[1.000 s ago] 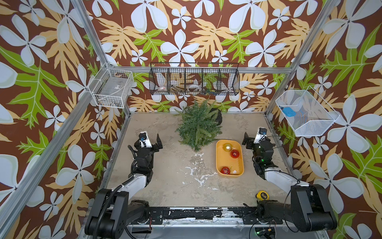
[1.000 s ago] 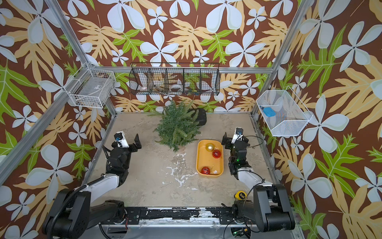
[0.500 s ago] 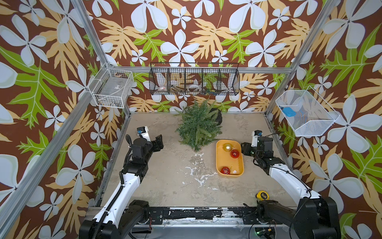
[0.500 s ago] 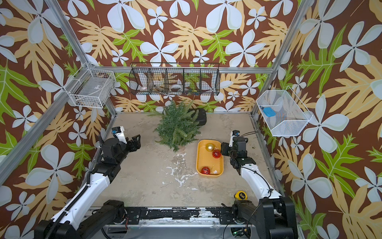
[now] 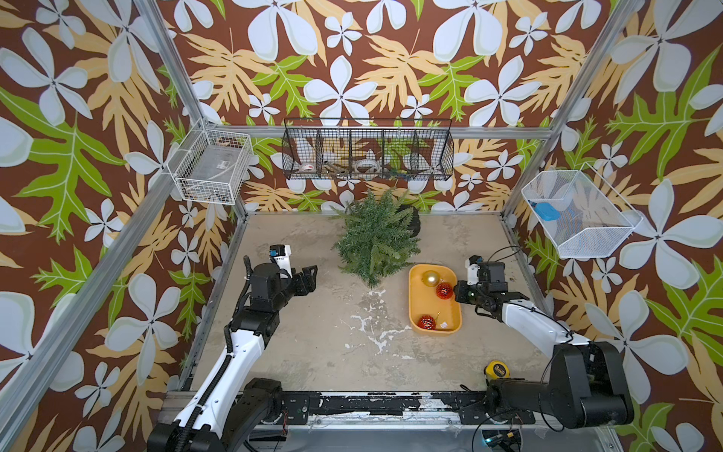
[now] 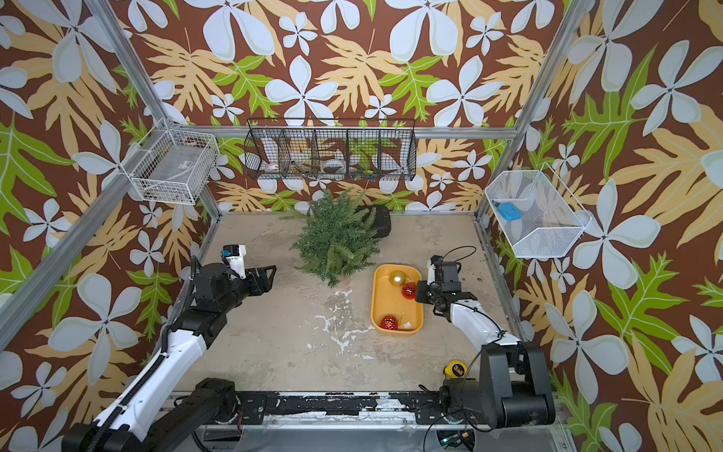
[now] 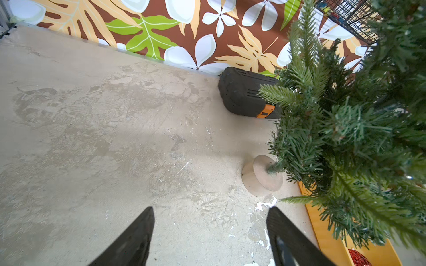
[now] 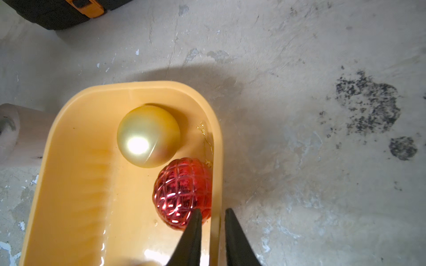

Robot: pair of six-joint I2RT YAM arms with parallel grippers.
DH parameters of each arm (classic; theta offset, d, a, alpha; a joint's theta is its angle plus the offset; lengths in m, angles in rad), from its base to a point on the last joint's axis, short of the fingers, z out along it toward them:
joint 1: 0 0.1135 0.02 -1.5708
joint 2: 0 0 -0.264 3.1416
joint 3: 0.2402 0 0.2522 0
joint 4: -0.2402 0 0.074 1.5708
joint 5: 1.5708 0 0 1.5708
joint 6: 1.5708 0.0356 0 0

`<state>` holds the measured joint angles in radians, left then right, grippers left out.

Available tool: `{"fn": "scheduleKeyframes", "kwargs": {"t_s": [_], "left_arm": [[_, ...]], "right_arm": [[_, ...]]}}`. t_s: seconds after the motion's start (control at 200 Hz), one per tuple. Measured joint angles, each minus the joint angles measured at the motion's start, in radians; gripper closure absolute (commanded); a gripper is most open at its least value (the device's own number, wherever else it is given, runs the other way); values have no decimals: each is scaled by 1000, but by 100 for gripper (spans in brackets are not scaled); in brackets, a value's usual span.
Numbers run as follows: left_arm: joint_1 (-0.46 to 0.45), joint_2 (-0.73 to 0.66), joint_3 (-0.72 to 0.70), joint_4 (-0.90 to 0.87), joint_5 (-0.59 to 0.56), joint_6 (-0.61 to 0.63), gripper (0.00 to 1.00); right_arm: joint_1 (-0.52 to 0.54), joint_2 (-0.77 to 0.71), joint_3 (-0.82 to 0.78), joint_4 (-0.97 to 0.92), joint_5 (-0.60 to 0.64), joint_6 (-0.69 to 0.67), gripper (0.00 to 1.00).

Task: Decorate the small christmas tree with ornaments
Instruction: Adjust the container at the center of the board, then pick up an ornament from the container.

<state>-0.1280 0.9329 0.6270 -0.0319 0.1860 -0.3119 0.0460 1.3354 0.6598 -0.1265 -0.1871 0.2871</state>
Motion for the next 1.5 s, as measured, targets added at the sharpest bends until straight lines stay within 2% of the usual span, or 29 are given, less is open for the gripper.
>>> {"fn": "scheduleKeyframes", "kwargs": {"t_s": [0.2, 0.616, 0.676, 0.826, 0.901, 1.046, 1.121, 1.221, 1.361, 1.501], "left_arm": [[0, 24, 0, -1, 18, 0, 22], [0, 25, 0, -1, 24, 0, 22], [0, 25, 0, 0, 24, 0, 21], [0, 33, 0, 0, 24, 0, 21], [0, 38, 0, -1, 24, 0, 21], [0, 39, 0, -1, 24, 0, 21], [0, 36, 0, -1, 24, 0, 21], [0, 35, 0, -1, 24, 0, 20], [0, 34, 0, -1, 24, 0, 20], [0, 29, 0, -2, 25, 0, 20]], "right_arm": [[7, -7, 0, -7, 3, -3, 90], [118, -120, -86, -43, 63, 79, 89], [118, -134, -99, -40, 70, 95, 87], [120, -140, -105, -52, 100, 113, 74], [120, -147, -88, -73, 116, 120, 66], [124, -192, -22, -124, 140, 112, 58], [132, -210, 15, -145, 141, 101, 47], [138, -199, 54, -156, 74, 98, 36], [140, -104, 108, -159, -53, 119, 32], [140, -3, 153, -158, -115, 139, 25]]}}
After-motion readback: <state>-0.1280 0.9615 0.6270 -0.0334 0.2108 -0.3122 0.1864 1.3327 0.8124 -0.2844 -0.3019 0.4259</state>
